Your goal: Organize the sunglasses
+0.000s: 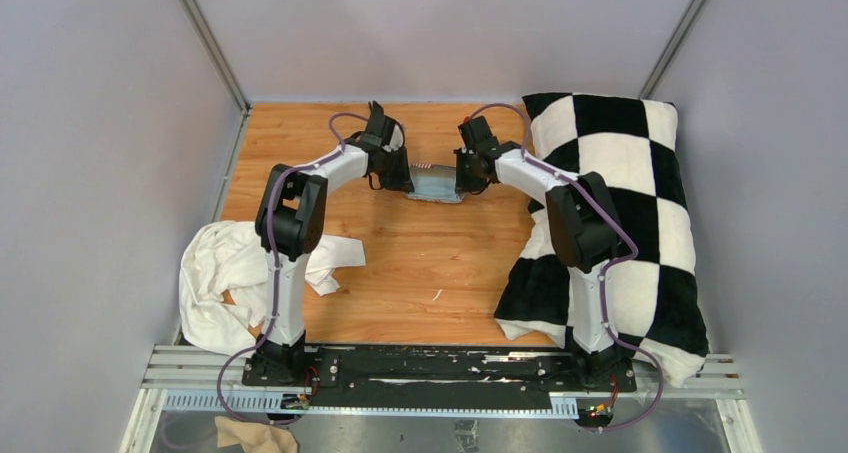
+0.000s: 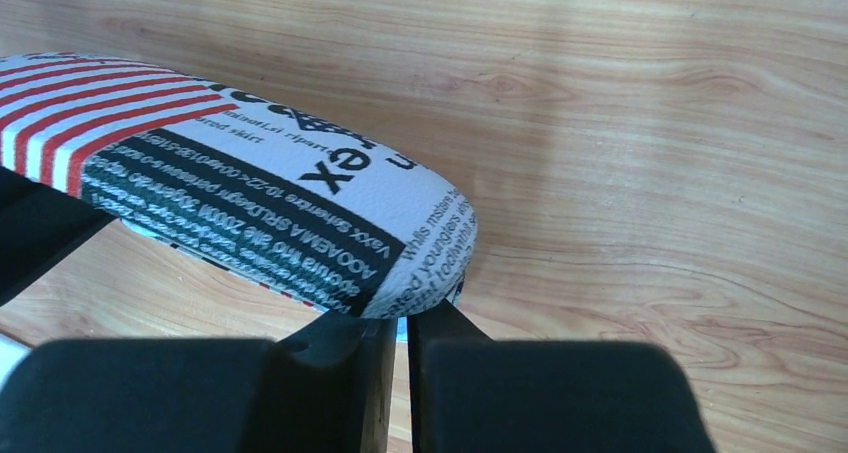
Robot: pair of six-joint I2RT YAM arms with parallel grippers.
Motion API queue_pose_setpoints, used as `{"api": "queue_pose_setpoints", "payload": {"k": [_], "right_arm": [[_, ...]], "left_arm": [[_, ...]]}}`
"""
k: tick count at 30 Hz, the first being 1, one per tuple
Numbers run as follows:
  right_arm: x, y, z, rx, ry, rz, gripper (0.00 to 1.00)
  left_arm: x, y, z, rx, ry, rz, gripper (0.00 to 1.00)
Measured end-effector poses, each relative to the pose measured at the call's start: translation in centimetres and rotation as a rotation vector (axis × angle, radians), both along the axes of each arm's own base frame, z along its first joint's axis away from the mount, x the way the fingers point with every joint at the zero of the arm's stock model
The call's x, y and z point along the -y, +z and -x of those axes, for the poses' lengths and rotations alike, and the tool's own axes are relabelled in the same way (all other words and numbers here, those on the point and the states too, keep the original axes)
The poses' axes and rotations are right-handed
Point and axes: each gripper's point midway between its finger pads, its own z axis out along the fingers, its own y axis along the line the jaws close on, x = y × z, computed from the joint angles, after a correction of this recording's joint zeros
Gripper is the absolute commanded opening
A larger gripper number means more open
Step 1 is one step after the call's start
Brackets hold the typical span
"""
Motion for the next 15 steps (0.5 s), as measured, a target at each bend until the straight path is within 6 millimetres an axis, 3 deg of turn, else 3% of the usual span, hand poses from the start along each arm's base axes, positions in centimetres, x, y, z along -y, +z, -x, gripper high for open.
{"api": "queue_pose_setpoints", "payload": {"k": [9, 15], "right_arm": [[0.4, -0.4, 0.3, -0.005, 0.004, 0.017, 0.26], [0.4, 1.0, 0.3, 0.017, 0.004, 0.007, 0.3]], "left_arm": [[-0.2, 0.3, 0.3, -0.003, 0.007, 0.0, 0.26], [-0.5, 1.3, 0.4, 0.011, 0.02, 0.002, 0.26]]}}
